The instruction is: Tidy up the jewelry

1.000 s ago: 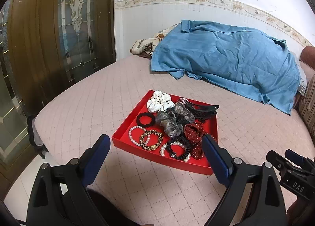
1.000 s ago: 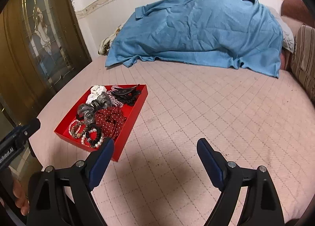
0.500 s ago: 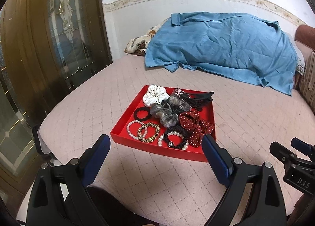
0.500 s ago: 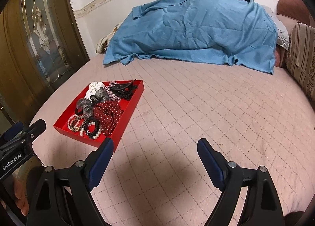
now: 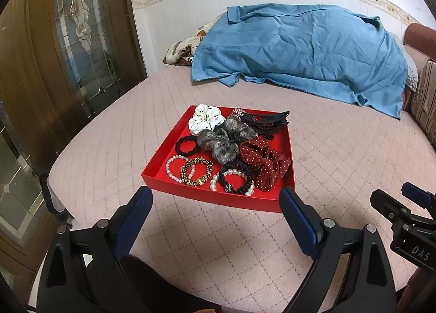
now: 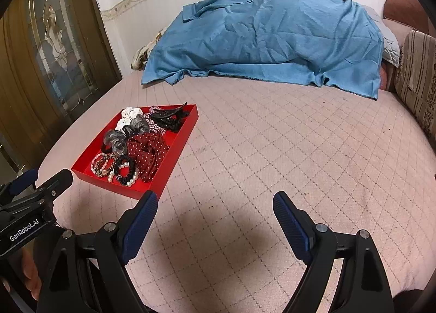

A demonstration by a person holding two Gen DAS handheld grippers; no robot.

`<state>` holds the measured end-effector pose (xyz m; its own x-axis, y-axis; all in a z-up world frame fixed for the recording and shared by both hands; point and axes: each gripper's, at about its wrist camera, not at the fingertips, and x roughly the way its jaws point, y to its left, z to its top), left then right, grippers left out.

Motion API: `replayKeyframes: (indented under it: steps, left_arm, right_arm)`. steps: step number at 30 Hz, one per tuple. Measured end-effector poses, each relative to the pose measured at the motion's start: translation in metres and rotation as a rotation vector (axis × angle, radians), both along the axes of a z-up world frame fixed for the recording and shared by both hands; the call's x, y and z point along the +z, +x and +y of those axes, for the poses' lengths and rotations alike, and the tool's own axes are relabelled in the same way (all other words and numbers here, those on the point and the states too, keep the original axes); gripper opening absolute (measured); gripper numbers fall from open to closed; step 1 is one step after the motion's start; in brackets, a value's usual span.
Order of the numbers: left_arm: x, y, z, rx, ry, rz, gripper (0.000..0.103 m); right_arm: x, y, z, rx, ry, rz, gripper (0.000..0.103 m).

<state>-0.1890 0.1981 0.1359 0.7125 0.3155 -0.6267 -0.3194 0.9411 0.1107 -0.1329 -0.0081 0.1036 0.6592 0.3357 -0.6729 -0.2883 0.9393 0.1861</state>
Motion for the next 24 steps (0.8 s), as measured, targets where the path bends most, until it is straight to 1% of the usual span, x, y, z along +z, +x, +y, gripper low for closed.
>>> replayKeyframes:
  steps: [17,24]
  left_arm:
    - [-0.011,0.004,0.000,-0.030,-0.024,0.040,0.093]
    - [-0.014,0.006,0.002,-0.043,-0.046,0.053,0.093]
  right_arm:
    - [-0.009,0.001,0.003,-0.003,-0.026,0.020,0.090]
    - [-0.011,0.000,0.003,-0.009,-0.030,0.021,0.090]
